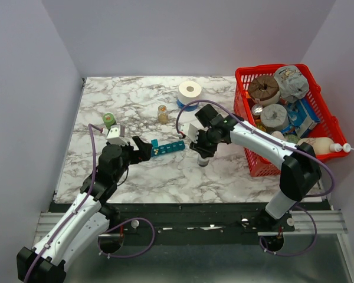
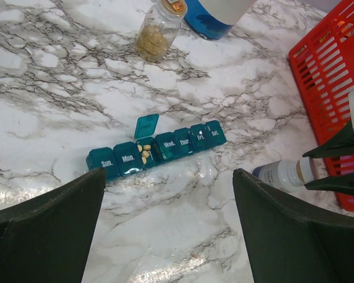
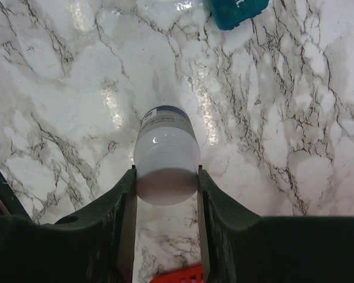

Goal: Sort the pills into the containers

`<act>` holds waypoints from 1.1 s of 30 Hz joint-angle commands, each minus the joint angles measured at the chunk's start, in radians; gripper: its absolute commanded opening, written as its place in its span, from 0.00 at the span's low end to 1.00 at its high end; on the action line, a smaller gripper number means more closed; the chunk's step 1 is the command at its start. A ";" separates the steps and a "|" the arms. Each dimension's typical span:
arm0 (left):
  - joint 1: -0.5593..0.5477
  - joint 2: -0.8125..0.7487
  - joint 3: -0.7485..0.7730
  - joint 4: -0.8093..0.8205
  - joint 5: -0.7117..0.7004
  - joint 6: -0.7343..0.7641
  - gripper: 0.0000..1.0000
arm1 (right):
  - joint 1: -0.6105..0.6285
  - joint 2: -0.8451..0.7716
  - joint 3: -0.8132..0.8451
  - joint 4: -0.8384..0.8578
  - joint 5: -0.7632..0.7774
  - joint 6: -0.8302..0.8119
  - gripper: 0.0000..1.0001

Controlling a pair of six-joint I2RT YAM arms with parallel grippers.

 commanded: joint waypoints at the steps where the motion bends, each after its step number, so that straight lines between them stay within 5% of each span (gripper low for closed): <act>1: 0.004 -0.002 -0.001 -0.011 -0.015 0.012 0.96 | 0.005 -0.032 0.037 -0.046 0.006 -0.004 0.27; 33: 0.004 0.011 -0.001 0.000 -0.010 0.016 0.96 | 0.016 0.053 0.008 -0.041 0.051 -0.013 0.33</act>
